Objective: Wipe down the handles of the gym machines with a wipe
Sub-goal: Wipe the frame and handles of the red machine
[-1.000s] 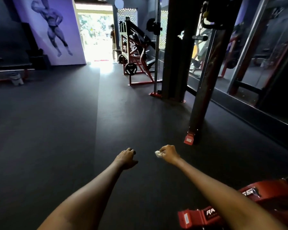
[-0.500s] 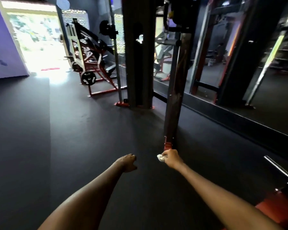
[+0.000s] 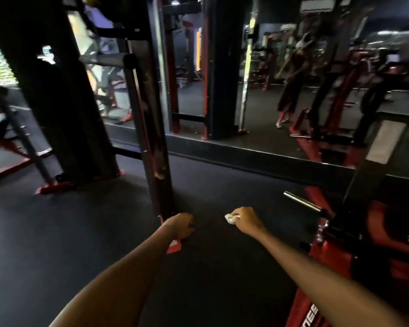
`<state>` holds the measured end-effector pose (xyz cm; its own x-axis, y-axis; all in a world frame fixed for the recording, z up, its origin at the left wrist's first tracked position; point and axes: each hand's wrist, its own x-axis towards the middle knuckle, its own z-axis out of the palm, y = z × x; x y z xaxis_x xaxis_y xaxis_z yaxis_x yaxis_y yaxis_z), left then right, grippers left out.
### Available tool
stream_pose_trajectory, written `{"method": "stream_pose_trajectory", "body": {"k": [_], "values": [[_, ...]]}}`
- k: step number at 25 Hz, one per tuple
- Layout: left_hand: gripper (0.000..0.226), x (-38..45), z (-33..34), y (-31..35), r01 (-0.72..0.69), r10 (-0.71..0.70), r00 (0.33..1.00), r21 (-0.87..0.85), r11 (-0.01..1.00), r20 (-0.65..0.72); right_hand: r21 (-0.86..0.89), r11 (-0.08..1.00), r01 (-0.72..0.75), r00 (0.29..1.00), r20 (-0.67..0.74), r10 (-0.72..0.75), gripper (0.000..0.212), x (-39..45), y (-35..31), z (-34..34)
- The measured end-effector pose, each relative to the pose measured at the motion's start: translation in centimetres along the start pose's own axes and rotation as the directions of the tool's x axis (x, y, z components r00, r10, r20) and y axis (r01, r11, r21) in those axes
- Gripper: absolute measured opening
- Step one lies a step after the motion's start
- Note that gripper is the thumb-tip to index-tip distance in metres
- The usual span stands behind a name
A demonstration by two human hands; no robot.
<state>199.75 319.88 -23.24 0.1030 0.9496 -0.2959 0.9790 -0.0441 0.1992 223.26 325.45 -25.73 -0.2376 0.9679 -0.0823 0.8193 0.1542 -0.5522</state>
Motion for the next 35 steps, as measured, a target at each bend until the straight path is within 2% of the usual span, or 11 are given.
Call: {"method": "stream_pose_trajectory", "body": {"k": [2, 8, 10, 12, 19, 21, 24, 27, 29, 32, 35], "values": [[0.034, 5.0, -2.1, 1.9, -0.086, 0.086, 0.996, 0.002, 0.996, 0.010, 0.029, 0.997, -0.068, 0.995, -0.066, 0.070, 0.015, 3.8, 3.1, -2.0], [0.043, 20.4, -5.7, 7.5, -0.346, 0.340, 0.937, 0.107, 0.932, 0.075, 0.121, 0.957, -0.262, 0.931, -0.227, 0.284, 0.036, 11.8, 12.1, -8.0], [0.040, 23.9, -5.8, 10.1, -0.453, 0.429, 0.887, 0.138, 0.881, 0.173, 0.126, 0.943, -0.308, 0.915, -0.233, 0.330, 0.032, 12.2, 13.7, -9.8], [0.039, 28.4, -6.0, 12.9, -0.531, 0.503, 0.844, 0.148, 0.835, 0.189, 0.159, 0.917, -0.365, 0.884, -0.252, 0.395, 0.022, 13.1, 16.1, -12.2], [0.033, 41.9, -9.8, 25.7, -0.786, 0.769, 0.618, 0.150, 0.600, 0.163, 0.228, 0.808, -0.543, 0.626, -0.531, 0.571, 0.030, 14.5, 22.4, -21.2], [0.027, 43.7, -11.0, 31.0, -0.856, 0.838, 0.517, 0.115, 0.504, 0.177, 0.288, 0.740, -0.608, 0.530, -0.546, 0.648, 0.032, 13.9, 24.2, -23.3], [0.032, 45.4, -11.3, 39.0, -0.953, 0.937, 0.303, 0.067, 0.296, 0.174, 0.378, 0.668, -0.641, 0.401, -0.577, 0.711, 0.025, 11.9, 26.1, -25.4], [0.038, 45.1, -9.4, 45.2, -0.985, 0.974, 0.163, -0.025, 0.168, 0.156, 0.330, 0.666, -0.670, 0.399, -0.596, 0.697, 0.042, 8.7, 26.7, -26.9], [0.036, 44.7, -7.5, 50.1, -0.997, 0.982, 0.037, -0.061, 0.049, 0.185, 0.363, 0.583, -0.727, 0.260, -0.640, 0.723, 0.032, 6.4, 27.9, -28.7], [0.033, 42.9, -5.9, 57.9, -0.987, 0.982, -0.137, -0.104, -0.124, 0.128, 0.480, 0.527, -0.702, 0.041, -0.711, 0.702, 0.023, 2.2, 31.0, -31.8], [0.047, 41.0, -5.3, 64.3, -0.945, 0.942, -0.328, -0.037, -0.326, 0.070, 0.563, 0.448, -0.695, -0.158, -0.727, 0.668, 0.022, -0.7, 32.1, -34.4]]}}
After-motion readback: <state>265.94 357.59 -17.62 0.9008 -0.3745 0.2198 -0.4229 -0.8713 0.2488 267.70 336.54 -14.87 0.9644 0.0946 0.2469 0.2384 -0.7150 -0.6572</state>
